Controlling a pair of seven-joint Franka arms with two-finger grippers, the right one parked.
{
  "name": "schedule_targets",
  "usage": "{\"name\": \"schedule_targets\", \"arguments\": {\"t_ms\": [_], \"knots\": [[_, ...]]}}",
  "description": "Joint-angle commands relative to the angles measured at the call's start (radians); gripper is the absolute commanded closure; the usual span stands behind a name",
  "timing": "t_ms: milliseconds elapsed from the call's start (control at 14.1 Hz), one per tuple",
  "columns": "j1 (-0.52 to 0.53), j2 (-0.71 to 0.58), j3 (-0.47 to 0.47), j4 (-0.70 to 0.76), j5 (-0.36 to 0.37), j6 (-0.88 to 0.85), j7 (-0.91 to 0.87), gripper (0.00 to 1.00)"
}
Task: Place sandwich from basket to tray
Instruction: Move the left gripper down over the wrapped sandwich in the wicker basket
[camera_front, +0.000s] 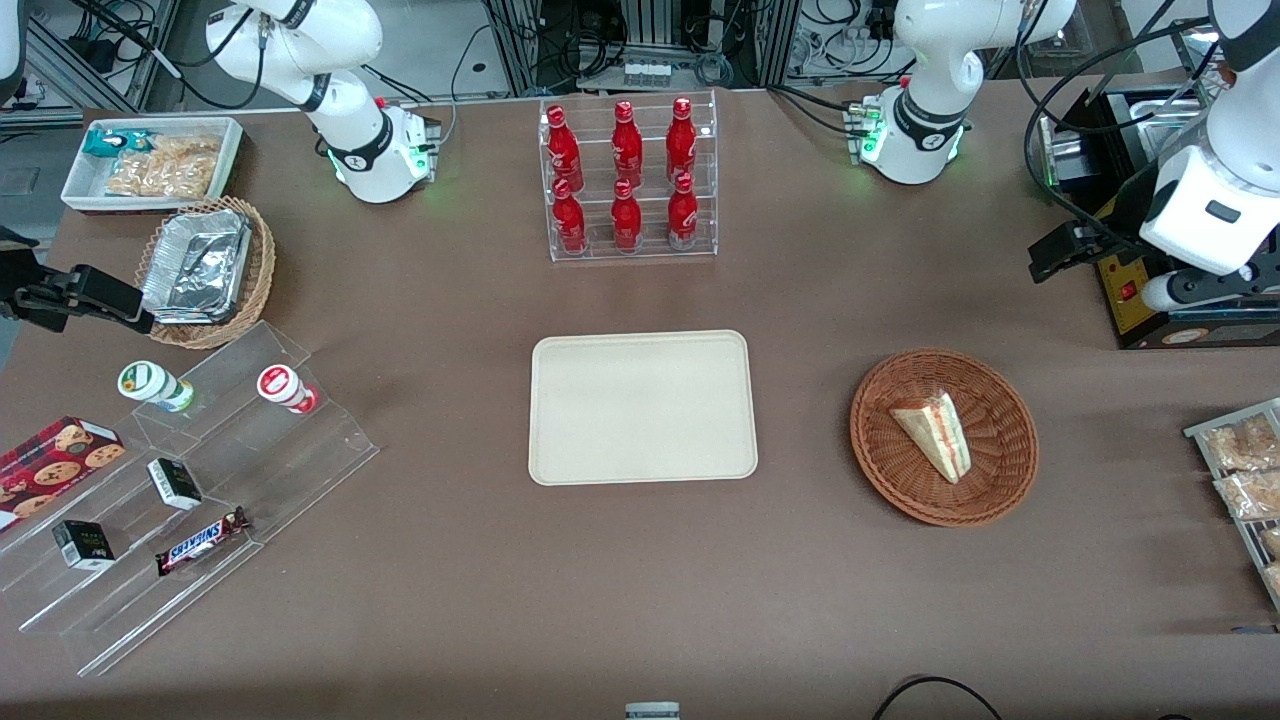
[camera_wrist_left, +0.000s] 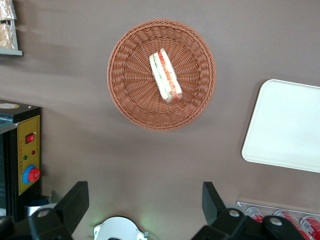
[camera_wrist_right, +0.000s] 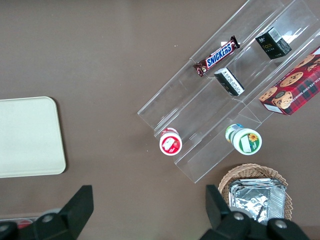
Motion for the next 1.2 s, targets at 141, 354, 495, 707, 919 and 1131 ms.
{"name": "schedule_targets", "arguments": {"t_ms": [141,354,495,707,919,1131], "knots": [[0.004,0.0,0.003,0.0,-0.017,0.006,-0.003,0.0],[0.011,0.059,0.009,0.002,-0.009,0.007,-0.002,0.0],[0.025,0.131,0.012,0.0,-0.006,0.009,-0.003,0.0],[0.024,0.227,0.012,-0.067,-0.011,0.128,-0.003,0.0],[0.016,0.257,0.012,-0.209,-0.012,0.316,-0.025,0.0],[0.012,0.282,0.012,-0.338,-0.015,0.516,-0.247,0.0]]}}
